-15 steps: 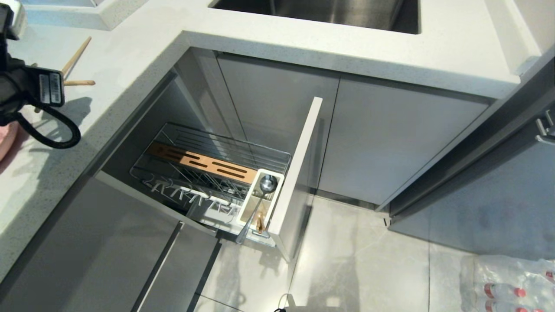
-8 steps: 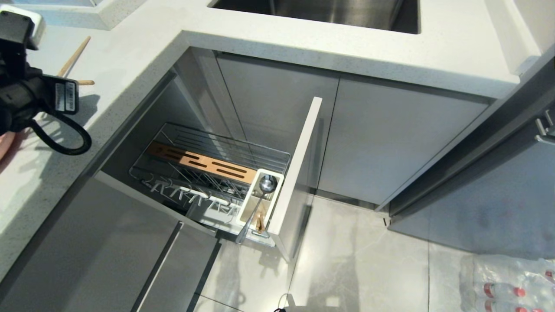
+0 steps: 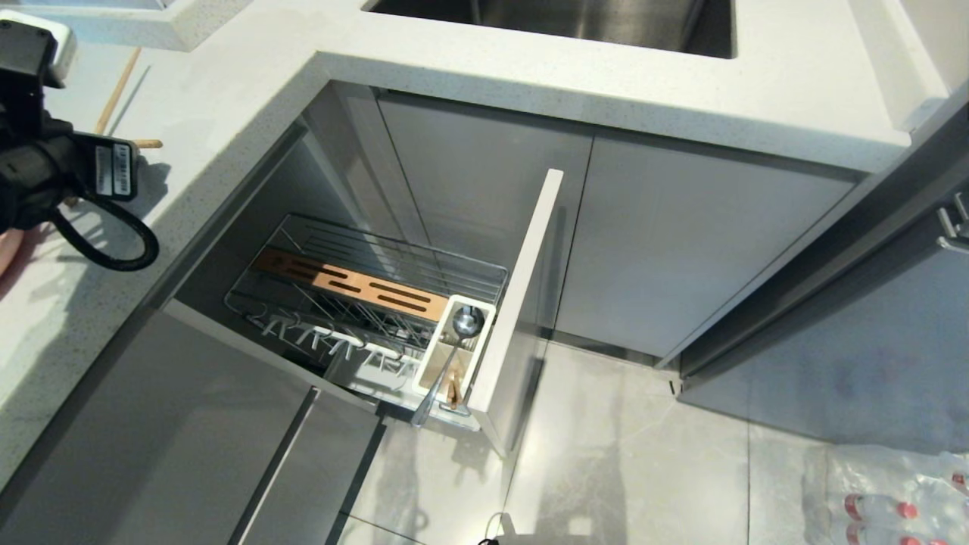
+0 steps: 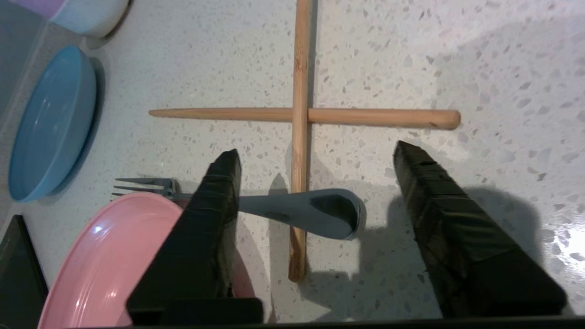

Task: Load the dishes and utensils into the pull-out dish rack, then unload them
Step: Take the fork out of the cupboard, then close the cupboard

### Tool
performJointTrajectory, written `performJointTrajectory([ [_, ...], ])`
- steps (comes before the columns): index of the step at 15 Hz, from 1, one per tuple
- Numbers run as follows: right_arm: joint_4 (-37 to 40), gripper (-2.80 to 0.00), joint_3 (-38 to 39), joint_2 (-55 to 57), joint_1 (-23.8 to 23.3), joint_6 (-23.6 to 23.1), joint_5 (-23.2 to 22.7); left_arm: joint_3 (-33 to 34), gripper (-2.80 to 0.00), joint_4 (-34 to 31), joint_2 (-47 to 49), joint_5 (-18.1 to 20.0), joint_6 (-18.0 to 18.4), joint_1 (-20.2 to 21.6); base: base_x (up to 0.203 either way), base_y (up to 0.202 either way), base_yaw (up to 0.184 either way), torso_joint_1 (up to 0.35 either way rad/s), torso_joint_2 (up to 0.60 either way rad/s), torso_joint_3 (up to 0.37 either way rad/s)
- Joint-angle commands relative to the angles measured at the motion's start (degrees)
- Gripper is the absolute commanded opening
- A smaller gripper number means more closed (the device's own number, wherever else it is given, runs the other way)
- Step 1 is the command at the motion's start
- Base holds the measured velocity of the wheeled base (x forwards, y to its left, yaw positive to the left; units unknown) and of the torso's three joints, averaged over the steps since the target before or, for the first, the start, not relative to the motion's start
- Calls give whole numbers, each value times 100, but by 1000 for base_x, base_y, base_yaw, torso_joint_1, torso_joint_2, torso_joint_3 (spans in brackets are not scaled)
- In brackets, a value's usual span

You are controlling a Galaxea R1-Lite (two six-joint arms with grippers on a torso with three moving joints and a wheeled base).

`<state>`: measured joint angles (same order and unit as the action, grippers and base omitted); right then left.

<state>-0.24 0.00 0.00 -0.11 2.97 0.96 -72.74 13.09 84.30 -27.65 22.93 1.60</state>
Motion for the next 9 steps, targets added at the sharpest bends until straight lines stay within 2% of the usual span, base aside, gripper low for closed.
performJointTrajectory([
  [1, -2, -280, 0, 1, -2, 1, 0, -3, 0, 36, -151, -30, 14, 2, 0, 0, 0, 0, 0, 0],
  [6, -2, -280, 0, 7, -4, 1, 0, 70, 0, 43, -669, -30, -8, 7, 0, 0, 0, 0, 0, 0],
  [7, -2, -280, 0, 4, -1, 1, 0, 106, -165, 44, -788, -28, -7, 7, 0, 0, 0, 0, 0, 0],
  [8, -2, -280, 0, 8, -5, 1, 0, 133, -280, 44, -902, -24, -7, 7, 0, 0, 0, 0, 0, 0],
  [9, 0, -280, 0, 0, 2, 1, 0, 139, -280, 44, -980, -22, -6, 7, 0, 0, 0, 0, 0, 0],
])
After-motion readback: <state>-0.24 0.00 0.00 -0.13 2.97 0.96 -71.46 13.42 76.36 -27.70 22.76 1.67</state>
